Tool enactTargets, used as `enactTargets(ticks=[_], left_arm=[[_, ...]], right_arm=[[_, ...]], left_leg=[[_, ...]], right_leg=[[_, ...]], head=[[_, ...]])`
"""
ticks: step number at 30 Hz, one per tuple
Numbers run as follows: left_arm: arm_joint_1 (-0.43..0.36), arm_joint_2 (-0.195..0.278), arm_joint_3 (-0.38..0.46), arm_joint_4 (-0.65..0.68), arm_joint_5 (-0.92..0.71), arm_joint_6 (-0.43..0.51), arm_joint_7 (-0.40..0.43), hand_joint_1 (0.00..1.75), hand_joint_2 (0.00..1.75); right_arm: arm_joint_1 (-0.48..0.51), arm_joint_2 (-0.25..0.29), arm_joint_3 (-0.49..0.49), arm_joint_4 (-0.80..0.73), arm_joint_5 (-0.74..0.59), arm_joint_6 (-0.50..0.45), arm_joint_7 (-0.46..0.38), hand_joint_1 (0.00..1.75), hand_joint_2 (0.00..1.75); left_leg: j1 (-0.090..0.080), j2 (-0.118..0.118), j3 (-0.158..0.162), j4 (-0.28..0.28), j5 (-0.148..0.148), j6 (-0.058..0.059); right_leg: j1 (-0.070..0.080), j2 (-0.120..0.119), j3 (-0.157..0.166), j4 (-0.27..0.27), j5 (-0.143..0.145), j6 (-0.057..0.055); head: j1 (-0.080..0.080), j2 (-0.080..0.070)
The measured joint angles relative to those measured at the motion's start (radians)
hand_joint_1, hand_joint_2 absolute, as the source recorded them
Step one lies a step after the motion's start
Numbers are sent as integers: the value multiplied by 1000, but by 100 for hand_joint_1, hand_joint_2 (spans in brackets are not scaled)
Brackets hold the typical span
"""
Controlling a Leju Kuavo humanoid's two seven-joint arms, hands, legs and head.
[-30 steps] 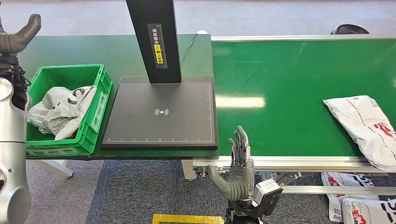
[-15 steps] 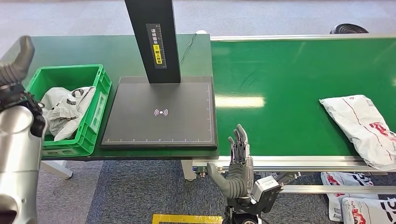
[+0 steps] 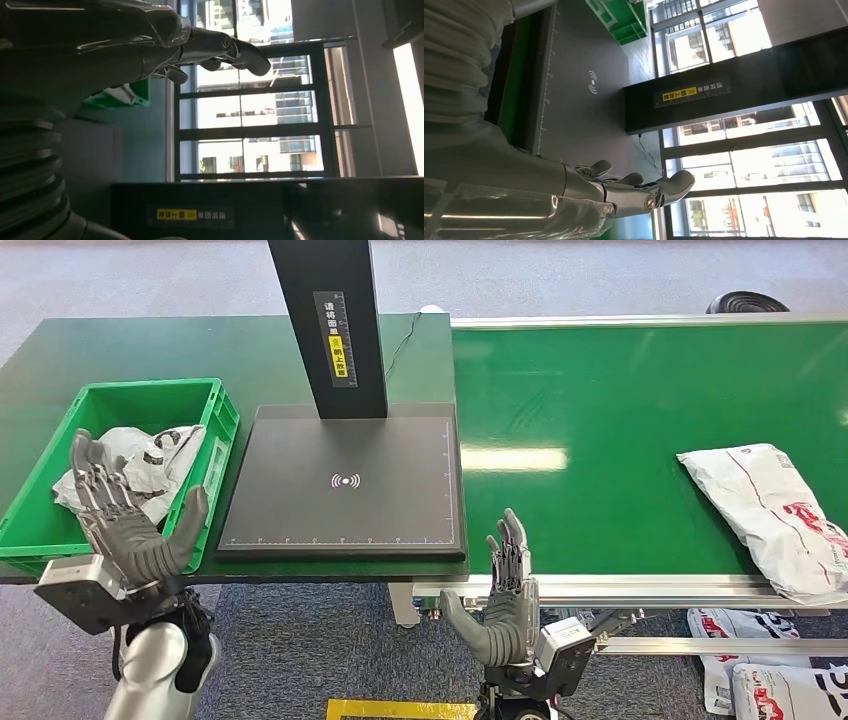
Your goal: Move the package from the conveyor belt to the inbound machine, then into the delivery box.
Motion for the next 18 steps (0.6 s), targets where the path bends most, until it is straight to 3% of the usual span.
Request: enactTargets(ticks=[7,11,18], left_arm=[[168,-137,29,-84,3,-53,0,0,175],[235,-202,53,-76,69,-160,0,0,175],[277,-256,72,-54,4,-153,0,0,175]], right_arm=[[0,-6,-2,6,12,-9,0,0,175],[0,-6,-5,13,24,1,0,0,175],[-2,-6,-9,27,33,3,0,0,175]], left_leg=[[0,0,0,0,-1,1],[0,0,0,0,-1,1],[0,-3,0,0,-1,1]], right_leg=[[0,0,1,0,-1,1],[0,0,1,0,-2,1],[0,0,2,0,-2,1]], head=[[0,0],[0,0],[0,0]])
